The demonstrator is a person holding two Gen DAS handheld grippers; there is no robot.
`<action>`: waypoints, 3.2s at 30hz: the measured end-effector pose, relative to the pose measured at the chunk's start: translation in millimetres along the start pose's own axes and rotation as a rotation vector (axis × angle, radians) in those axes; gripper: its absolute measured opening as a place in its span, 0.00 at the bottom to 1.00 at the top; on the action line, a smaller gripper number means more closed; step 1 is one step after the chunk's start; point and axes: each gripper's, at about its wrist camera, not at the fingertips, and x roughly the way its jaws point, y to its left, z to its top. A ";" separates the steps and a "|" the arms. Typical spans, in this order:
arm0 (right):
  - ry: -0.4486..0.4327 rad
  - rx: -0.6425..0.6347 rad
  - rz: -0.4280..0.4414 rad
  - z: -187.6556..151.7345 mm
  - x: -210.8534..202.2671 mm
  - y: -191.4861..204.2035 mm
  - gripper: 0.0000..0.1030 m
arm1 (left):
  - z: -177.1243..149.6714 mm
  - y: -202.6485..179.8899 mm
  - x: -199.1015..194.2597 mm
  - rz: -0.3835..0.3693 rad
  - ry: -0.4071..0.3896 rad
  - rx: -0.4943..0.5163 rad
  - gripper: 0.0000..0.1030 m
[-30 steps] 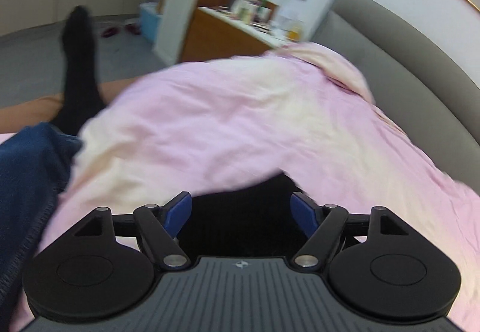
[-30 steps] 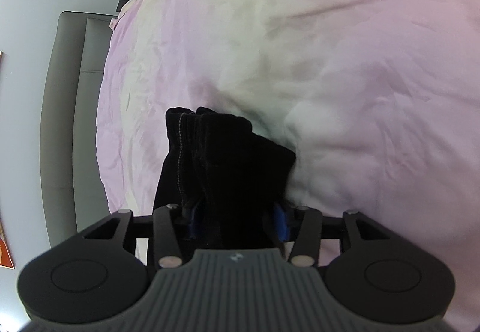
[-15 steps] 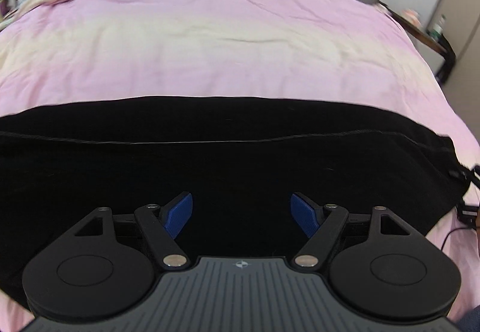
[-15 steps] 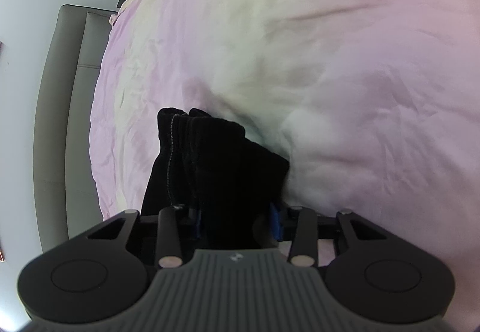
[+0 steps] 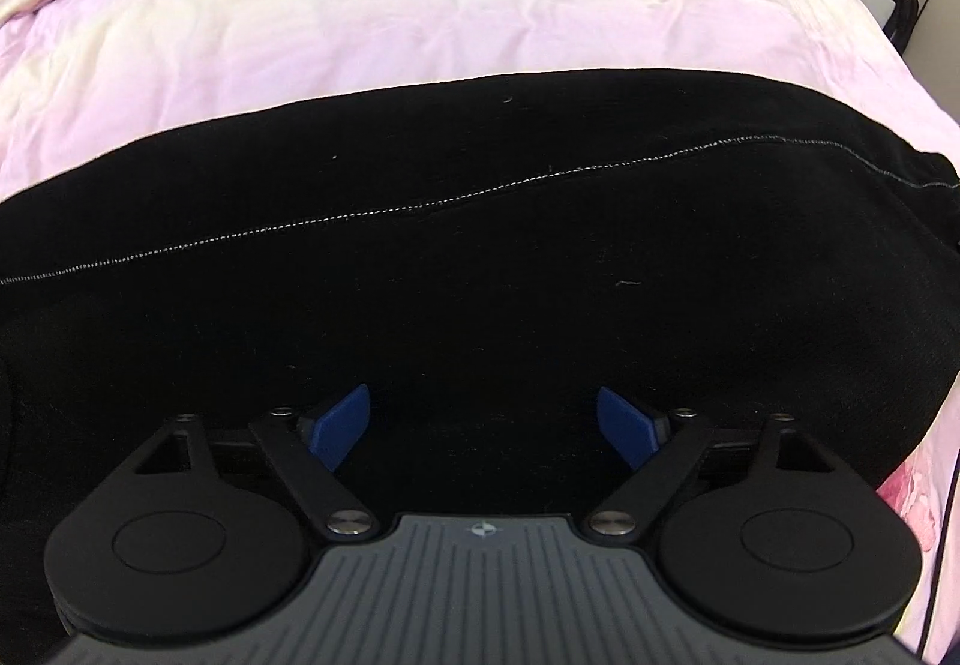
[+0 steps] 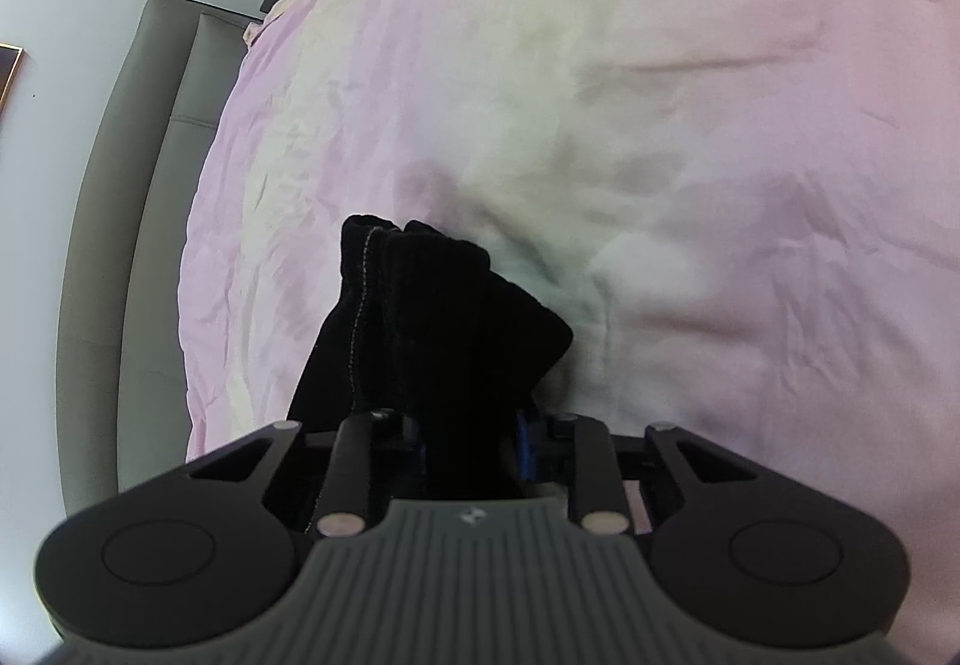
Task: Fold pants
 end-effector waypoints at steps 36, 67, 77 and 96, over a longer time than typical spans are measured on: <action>0.684 -0.923 0.581 -231.2 -130.8 181.3 0.54 | -48.0 109.8 -91.8 -0.042 -0.145 -0.254 0.87; 0.066 -1.191 -0.018 -179.8 -25.3 137.7 0.66 | -34.0 69.3 -97.7 0.031 -0.158 -0.073 0.87; 0.171 -1.104 -0.032 -169.4 29.7 133.1 0.69 | -9.3 27.2 -79.8 0.014 -0.165 0.007 0.87; 0.239 -0.937 0.026 -156.2 29.2 125.5 0.72 | 30.0 22.7 -59.0 -0.196 -0.158 -0.154 0.88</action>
